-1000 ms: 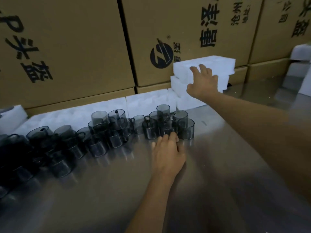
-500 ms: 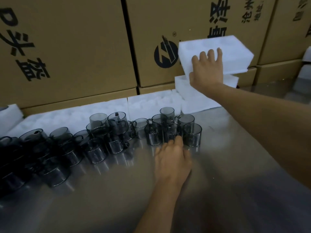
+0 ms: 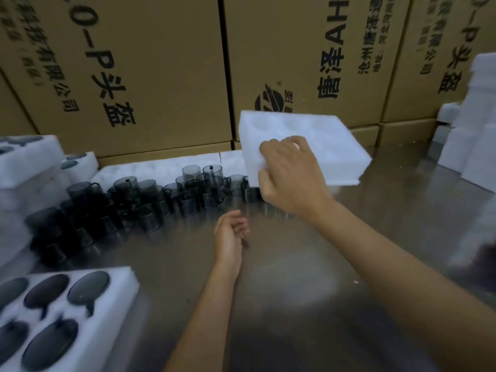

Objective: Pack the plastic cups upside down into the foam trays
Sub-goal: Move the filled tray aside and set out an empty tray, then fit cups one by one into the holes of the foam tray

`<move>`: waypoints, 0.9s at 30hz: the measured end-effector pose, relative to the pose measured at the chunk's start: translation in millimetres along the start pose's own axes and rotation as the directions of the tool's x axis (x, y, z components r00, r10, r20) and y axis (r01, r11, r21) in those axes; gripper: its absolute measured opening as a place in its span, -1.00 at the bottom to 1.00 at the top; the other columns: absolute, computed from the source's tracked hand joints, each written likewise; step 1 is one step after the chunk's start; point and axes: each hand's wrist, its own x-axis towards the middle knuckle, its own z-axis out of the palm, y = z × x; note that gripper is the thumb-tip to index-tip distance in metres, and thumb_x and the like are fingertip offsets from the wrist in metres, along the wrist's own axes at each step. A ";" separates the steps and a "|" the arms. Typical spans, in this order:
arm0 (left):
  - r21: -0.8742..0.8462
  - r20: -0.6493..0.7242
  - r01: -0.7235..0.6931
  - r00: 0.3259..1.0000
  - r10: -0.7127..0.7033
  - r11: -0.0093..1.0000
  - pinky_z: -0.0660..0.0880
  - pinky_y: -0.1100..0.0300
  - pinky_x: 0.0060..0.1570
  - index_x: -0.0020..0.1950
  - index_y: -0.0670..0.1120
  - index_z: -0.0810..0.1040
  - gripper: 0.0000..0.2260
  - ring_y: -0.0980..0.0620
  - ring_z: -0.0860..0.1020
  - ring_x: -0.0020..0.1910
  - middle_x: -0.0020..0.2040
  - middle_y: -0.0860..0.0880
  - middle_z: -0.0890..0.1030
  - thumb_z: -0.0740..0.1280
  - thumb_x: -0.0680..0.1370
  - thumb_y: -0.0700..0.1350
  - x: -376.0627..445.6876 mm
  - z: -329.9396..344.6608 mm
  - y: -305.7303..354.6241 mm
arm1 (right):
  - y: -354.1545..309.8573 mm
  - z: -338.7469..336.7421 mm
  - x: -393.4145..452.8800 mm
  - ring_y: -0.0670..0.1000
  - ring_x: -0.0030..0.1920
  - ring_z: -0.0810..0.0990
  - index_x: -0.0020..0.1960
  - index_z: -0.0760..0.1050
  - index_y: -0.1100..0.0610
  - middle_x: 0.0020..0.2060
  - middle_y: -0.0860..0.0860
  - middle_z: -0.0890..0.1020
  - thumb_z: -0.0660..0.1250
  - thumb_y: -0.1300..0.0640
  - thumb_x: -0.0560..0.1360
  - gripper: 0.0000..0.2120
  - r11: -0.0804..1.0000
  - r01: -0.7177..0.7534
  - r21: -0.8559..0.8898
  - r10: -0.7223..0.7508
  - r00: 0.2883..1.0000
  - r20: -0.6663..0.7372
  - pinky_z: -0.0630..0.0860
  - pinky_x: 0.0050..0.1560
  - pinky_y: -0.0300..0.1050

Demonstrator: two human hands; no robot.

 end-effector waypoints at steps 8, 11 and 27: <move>-0.107 0.041 -0.009 0.999 0.013 0.994 0.52 0.19 -0.09 0.06 -0.18 0.55 -0.76 0.02 0.60 -0.12 -0.16 -0.04 0.65 0.15 0.65 -0.07 -67.5 -72.6 36.2 | -107.2 -20.7 -90.5 0.16 -0.13 0.51 -0.03 0.45 0.18 -0.18 0.09 0.55 0.21 0.17 0.44 -0.86 0.993 0.079 0.091 -0.103 0.949 0.297 0.29 0.27 0.08; -0.032 0.118 0.026 0.993 -0.022 0.999 0.50 0.01 0.09 0.21 -0.23 0.57 -0.65 -0.11 0.58 0.02 0.03 -0.19 0.63 0.22 0.61 0.01 -84.9 -89.2 47.2 | -132.4 -20.1 -116.3 0.12 -0.04 0.50 0.08 0.43 0.16 -0.07 0.08 0.55 0.19 0.11 0.51 -0.80 0.986 0.132 0.102 -0.162 0.903 0.398 0.23 0.34 0.07; 0.353 0.039 -0.124 0.992 0.117 0.927 0.52 0.31 -0.33 0.22 -0.15 0.63 -0.69 0.16 0.58 -0.34 -0.15 -0.04 0.66 0.29 0.53 -0.37 -68.5 -117.2 64.7 | -59.7 40.2 -62.1 0.09 0.04 0.53 0.06 0.60 0.18 -0.01 0.13 0.61 0.30 0.25 0.52 -0.84 0.716 -0.485 0.503 0.371 0.874 0.315 0.47 0.19 0.04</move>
